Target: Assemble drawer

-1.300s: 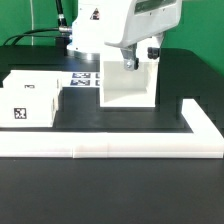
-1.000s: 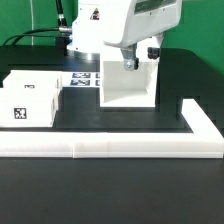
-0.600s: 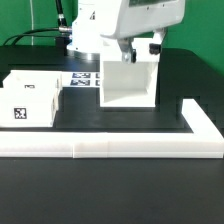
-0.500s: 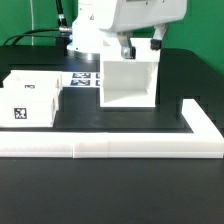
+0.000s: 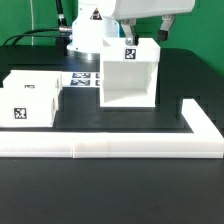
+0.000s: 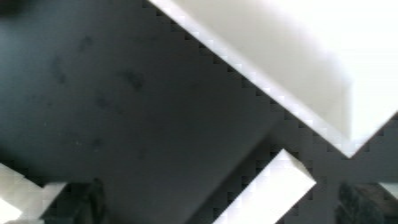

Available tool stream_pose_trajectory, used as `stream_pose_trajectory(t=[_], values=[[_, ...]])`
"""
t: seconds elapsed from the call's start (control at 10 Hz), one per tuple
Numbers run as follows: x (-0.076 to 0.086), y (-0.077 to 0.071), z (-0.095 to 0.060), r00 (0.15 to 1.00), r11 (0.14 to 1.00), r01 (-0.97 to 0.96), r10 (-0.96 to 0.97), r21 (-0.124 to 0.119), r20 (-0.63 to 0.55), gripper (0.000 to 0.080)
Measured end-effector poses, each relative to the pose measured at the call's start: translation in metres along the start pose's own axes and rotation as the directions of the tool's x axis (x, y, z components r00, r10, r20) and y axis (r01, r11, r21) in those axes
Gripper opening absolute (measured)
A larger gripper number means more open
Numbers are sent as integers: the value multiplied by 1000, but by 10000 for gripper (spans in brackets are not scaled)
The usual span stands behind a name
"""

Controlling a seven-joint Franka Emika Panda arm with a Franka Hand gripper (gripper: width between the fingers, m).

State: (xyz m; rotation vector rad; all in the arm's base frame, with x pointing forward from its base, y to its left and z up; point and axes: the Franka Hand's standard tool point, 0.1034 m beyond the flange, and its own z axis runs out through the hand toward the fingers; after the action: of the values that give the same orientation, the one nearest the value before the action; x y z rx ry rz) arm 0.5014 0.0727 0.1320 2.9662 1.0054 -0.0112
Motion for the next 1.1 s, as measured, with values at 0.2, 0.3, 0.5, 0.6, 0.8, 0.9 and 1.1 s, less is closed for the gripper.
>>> stream_pose_trajectory(t=[0.2,0.3,0.5,0.6,0.8,0.9,1.1], values=[[-12,-8,-1,989,989,-145,145,-8,-9,650],[-22,-22,1,967,967,-254,254,-16,0,650],[-27,-47,10,923,923,-383,384,-28,16,650],[-31,-52,13,919,919,-394,394,-26,15,650],[-30,-50,13,923,923,-384,384,-26,14,650],[-30,-50,13,916,916,-401,402,-23,16,650],[-35,-56,17,839,840,-543,543,-11,27,650]])
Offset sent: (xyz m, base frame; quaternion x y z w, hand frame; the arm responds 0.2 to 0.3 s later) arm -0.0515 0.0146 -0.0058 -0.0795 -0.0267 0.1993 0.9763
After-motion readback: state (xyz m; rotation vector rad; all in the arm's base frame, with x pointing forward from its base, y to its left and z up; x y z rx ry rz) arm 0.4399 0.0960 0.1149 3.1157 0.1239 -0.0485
